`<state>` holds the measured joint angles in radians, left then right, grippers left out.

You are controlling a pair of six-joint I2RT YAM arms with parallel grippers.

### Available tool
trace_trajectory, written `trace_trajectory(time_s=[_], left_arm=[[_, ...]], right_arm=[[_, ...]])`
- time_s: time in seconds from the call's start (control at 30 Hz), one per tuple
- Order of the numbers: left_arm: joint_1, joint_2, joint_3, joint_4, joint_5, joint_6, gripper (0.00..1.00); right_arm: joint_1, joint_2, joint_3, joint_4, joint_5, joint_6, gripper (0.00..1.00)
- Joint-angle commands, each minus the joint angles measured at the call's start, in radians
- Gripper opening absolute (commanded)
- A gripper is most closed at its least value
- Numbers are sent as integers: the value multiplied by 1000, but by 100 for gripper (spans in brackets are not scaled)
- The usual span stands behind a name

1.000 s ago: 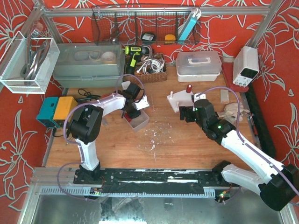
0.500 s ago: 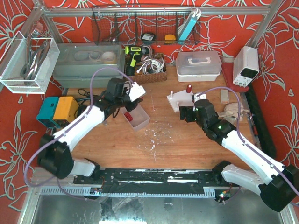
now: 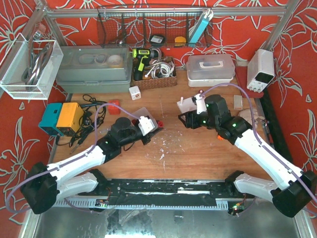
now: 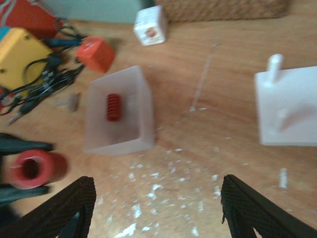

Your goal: Install the large spring

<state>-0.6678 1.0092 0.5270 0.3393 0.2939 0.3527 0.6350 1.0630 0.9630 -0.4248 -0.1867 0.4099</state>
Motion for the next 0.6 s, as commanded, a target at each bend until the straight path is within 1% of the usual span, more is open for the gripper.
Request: trace_trajectory(time_s=[0.0, 0.1, 0.17, 0.27, 0.43, 0.57], left_arm=[[-41, 7, -32, 185, -90, -19, 8], [-66, 29, -37, 209, -93, -13, 8], [-85, 41, -43, 235, -94, -6, 8], [-103, 59, -49, 267, -93, -1, 8], [-133, 105, -27, 273, -86, -7, 7], [-163, 125, -19, 286, -103, 6, 6]], right_arm=[[6, 26, 69, -98, -265, -21, 69], [18, 40, 86, -86, -348, -4, 68], [33, 53, 94, -75, -377, 8, 67], [61, 76, 111, -83, -377, 6, 67], [93, 113, 121, -80, -383, -4, 70], [108, 143, 129, -82, -390, 2, 66]])
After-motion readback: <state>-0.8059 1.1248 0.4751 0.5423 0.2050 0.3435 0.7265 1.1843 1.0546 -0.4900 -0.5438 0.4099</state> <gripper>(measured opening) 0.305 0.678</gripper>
